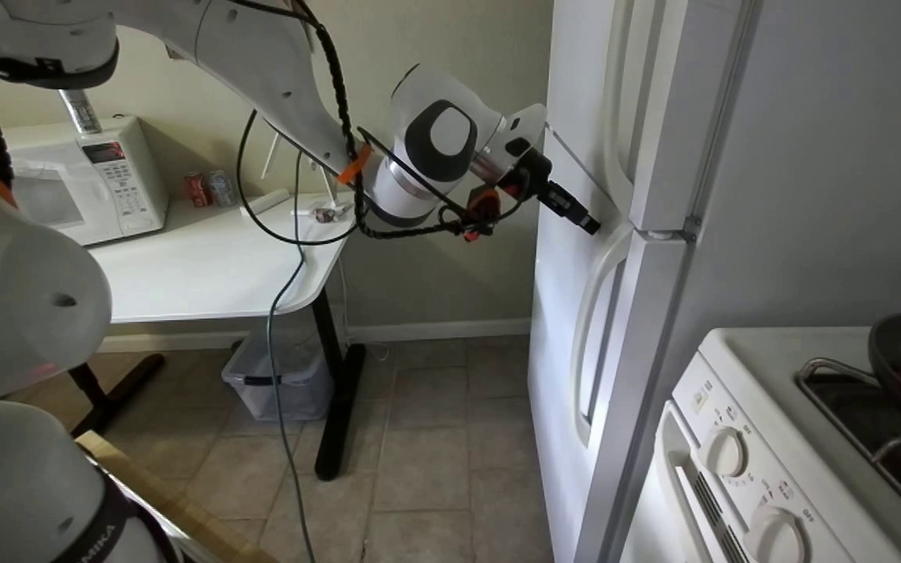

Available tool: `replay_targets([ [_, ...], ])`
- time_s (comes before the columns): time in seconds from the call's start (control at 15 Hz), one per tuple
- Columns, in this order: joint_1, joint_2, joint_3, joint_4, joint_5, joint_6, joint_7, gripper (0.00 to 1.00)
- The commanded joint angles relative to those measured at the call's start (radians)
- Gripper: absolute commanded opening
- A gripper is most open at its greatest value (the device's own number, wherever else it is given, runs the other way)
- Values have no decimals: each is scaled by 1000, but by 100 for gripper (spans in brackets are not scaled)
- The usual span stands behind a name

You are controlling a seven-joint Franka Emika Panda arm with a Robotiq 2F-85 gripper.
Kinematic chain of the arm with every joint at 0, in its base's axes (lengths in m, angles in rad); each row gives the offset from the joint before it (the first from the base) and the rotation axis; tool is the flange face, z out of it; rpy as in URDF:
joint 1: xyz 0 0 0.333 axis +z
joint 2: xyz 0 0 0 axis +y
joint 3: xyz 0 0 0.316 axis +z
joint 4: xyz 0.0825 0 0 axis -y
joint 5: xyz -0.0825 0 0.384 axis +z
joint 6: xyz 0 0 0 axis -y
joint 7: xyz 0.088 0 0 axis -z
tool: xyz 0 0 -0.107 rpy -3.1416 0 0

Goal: Close the bottom refrigerator door

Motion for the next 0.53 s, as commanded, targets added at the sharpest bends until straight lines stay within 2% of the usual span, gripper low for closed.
replay_targets([
  [0.0, 71, 31, -3, -30, 34, -141, -95, 0],
  [0.07, 74, 46, 1, -39, 32, -131, -100, 26],
  [0.2, 86, 59, -1, -48, 30, -125, -104, 34],
  [0.47, 113, 89, -8, -69, 30, -113, -110, 63],
])
